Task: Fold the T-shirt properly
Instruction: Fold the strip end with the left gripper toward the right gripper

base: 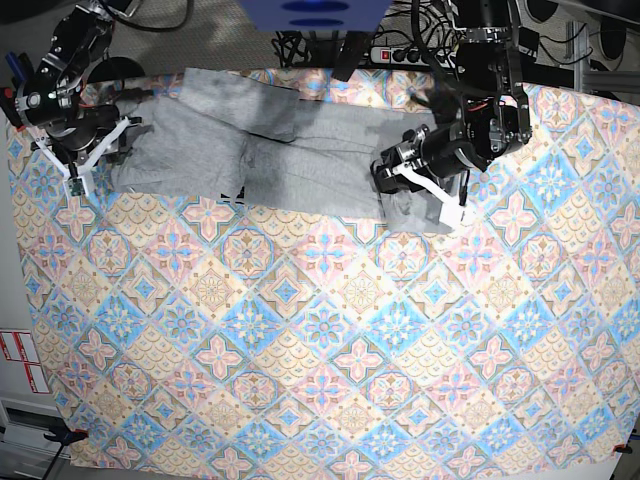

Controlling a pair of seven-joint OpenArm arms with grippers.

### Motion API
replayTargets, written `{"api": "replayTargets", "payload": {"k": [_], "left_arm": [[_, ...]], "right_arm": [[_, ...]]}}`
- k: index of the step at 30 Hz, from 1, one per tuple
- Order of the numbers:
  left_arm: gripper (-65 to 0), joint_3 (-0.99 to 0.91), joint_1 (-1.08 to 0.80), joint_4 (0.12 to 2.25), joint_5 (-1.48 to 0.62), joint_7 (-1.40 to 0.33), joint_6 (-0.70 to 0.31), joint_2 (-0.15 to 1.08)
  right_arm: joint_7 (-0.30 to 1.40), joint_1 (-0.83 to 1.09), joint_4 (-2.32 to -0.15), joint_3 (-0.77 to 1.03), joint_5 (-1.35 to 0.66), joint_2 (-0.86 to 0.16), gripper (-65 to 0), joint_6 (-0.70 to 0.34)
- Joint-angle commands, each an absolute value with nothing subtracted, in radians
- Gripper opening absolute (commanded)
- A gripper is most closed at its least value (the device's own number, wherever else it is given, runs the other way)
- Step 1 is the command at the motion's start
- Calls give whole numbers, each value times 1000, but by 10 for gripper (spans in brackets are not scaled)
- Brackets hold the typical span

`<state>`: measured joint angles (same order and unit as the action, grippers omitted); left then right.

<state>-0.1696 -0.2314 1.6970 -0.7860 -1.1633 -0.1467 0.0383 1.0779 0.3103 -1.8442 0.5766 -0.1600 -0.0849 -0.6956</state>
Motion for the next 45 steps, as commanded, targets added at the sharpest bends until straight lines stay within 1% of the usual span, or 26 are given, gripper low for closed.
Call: {"api": "replayTargets", "payload": {"k": [1, 7, 9, 11, 13, 14, 19, 23, 31, 34, 38, 42, 45], "left_arm": [[-650, -168, -211, 1702, -808, -1153, -151, 42], [-650, -91, -179, 1647, -817, -1155, -151, 44], [-595, -62, -177, 1670, -826, -1158, -151, 44], [-527, -39, -183, 1712, -858, -1159, -151, 48], [-479, -30, -196, 1736, -897, -1170, -151, 51], [-467, -36, -197, 1736, -915, -1188, -151, 51], [-465, -38, -202, 1738, -1001, -1205, -151, 136], [-465, -48, -202, 1738, -1106, -1202, -151, 248], [-465, -124, -200, 1736, -1106, -1202, -150, 377], [-464, -153, -203, 1735, -1106, -1202, -147, 395], [-464, -174, -205, 1732, -1084, -1202, -147, 401], [-464, -165, -200, 1732, -1004, -1202, -147, 395], [-464, -165, -202, 1732, -989, -1202, -148, 381]], "right_arm": [[1063, 306, -1865, 581, -170, -99, -443, -698], [1033, 305, -1865, 581, -170, -101, -443, -698], [1023, 306, -1865, 581, -170, -101, -443, -698], [1023, 306, -1865, 581, -170, -101, -443, -698], [1023, 306, -1865, 581, -170, -101, -443, -698], [1023, 306, -1865, 581, -170, -101, -443, -698], [1021, 306, -1865, 581, -170, -101, -443, -698], [1021, 305, -1865, 581, -170, -101, -443, -698], [1030, 266, -1859, 581, -170, -101, -443, -698], [1033, 272, -1854, 581, -170, -101, -440, -698], [1121, 277, -1847, 573, -173, -101, -433, -698], [1135, 274, -1844, 572, -173, -101, -374, -698], [1135, 272, -1811, 559, -173, -97, -352, -698]]}}
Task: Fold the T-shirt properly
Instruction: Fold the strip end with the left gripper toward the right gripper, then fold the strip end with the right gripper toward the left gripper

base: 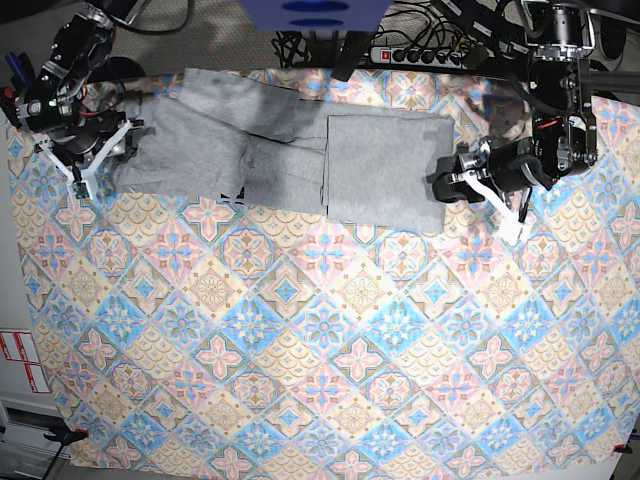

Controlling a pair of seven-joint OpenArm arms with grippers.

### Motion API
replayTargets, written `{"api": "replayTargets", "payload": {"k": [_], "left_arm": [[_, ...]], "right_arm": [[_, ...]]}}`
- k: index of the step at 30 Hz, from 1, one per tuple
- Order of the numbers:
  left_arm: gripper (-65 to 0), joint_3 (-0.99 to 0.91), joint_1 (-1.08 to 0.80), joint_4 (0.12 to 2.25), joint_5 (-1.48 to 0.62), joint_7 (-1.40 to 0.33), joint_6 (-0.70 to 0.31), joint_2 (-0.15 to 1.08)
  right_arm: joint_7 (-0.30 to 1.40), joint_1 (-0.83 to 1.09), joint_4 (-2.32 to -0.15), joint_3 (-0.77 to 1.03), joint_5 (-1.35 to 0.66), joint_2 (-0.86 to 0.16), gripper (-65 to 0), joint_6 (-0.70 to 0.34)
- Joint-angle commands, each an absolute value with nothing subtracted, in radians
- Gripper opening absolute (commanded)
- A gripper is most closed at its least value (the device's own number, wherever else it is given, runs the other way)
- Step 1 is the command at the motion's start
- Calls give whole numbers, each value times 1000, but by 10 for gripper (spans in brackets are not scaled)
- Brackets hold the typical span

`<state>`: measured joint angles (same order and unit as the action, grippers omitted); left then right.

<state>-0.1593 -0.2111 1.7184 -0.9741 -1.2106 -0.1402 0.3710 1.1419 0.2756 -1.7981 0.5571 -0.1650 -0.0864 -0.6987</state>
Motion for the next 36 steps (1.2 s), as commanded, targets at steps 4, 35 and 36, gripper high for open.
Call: {"api": "replayTargets", "payload": {"k": [4, 35, 36], "left_arm": [[-464, -165, -202, 1732, -981, -1202, -148, 377], [-464, -165, -199, 1732, -981, -1202, -150, 375], [-464, -165, -199, 1732, -981, -1202, -150, 375]], "right_arm": [[1133, 254, -1730, 503, -208, -99, -322, -698], [1135, 206, -1437, 515, -447, -120, -281, -698], [1136, 209, -1437, 515, -466, -120, -307, -698]]}}
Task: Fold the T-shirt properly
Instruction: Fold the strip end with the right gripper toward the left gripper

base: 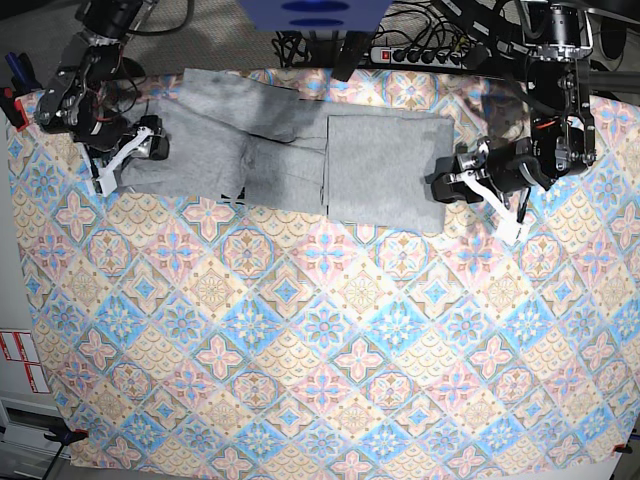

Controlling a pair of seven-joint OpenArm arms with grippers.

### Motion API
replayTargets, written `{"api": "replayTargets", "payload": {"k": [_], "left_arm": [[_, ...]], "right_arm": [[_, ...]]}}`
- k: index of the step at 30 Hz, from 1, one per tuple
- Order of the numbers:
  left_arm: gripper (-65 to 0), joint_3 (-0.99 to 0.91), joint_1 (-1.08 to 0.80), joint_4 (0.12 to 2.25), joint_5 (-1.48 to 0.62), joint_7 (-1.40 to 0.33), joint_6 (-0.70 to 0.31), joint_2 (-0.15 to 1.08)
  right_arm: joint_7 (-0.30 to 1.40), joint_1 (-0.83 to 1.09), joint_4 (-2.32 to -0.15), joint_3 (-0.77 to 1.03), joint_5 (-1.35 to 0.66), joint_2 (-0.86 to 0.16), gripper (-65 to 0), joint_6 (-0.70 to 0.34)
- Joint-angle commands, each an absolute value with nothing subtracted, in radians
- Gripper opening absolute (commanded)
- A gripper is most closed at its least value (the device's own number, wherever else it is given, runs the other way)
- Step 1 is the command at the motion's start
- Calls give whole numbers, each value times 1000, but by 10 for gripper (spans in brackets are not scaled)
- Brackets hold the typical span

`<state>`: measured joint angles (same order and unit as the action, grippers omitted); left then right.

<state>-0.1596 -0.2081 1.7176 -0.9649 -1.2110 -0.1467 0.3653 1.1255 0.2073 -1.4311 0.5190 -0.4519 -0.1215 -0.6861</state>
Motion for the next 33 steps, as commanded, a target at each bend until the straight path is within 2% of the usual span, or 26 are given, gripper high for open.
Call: {"api": "replayTargets", "payload": {"k": [1, 7, 13, 20, 33], "left_arm": [[-464, -165, -199, 1732, -981, -1202, -150, 375], [-464, -165, -197, 1732, -981, -1202, -150, 375], [-464, -165, -197, 1732, -983, -1202, -150, 374], [-464, -170, -200, 1732, -984, -1202, -150, 374], [-464, -173, -202, 1732, -989, -1202, -150, 374]], "right_arm": [[1148, 209, -1437, 515, -467, -120, -334, -698], [1178, 209, -1440, 515, -472, -120, -474, -698], [1176, 200, -1437, 521, -472, -120, -649, -698], [1170, 108, -1435, 641, -467, -124, -648, -698], [1181, -82, -1265, 654, -467, -271, -648, -698]]}}
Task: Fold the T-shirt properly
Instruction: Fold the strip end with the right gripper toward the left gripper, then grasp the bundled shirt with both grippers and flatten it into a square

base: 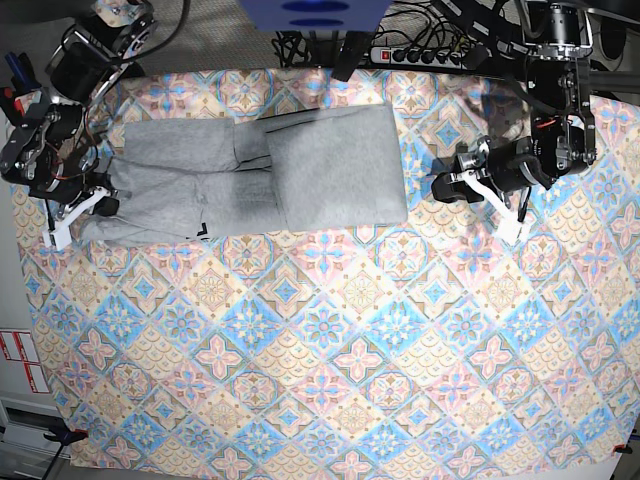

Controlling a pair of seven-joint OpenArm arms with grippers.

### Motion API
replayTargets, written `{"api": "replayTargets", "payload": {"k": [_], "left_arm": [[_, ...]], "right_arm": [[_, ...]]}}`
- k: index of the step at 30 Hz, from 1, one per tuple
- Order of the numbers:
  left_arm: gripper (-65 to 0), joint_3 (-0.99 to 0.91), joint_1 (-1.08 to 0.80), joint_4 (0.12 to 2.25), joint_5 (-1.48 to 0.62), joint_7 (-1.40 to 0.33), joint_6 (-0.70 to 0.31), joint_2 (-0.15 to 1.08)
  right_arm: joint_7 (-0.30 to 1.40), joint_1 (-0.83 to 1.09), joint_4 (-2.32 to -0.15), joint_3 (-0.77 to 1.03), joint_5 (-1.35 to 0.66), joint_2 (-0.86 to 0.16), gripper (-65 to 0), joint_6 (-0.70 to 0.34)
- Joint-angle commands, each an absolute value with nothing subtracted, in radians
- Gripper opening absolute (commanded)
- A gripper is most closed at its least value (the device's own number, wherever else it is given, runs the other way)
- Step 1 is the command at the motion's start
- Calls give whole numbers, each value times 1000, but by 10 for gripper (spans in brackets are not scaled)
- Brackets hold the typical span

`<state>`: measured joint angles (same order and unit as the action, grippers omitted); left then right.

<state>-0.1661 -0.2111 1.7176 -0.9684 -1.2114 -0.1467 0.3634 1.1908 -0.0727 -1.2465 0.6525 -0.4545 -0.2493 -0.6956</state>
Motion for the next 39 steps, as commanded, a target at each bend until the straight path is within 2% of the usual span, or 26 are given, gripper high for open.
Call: {"api": "replayTargets", "payload": {"k": [1, 7, 13, 20, 32, 37, 39], "left_arm": [[-464, -173, -202, 1732, -990, -1202, -150, 374], [-464, -173, -202, 1732, -986, -1201, -150, 374], [-464, -173, -197, 1732, -986, -1201, -150, 374], [-464, -174, -206, 1732, -984, -1201, -147, 378], [-464, -214, -223, 1732, -981, -1201, -147, 378], [-464, -214, -223, 1732, -981, -1201, -147, 377], [-464, -211, -223, 1732, -981, -1201, -147, 375]], "right_arm": [[1187, -79, -1276, 654, -469, -271, -648, -698], [1270, 16, -1488, 585, -510, -268, -648, -698], [1268, 122, -1650, 355, -704, -229, -648, -698], [1268, 110, -1736, 105, -730, -153, -648, -698], [1267, -56, -1699, -302, -688, -105, -643, -698], [1173, -68, -1598, -438, -633, -97, -640, -698], [1132, -93, -1570, -496, -631, -97, -608, -698]]}}
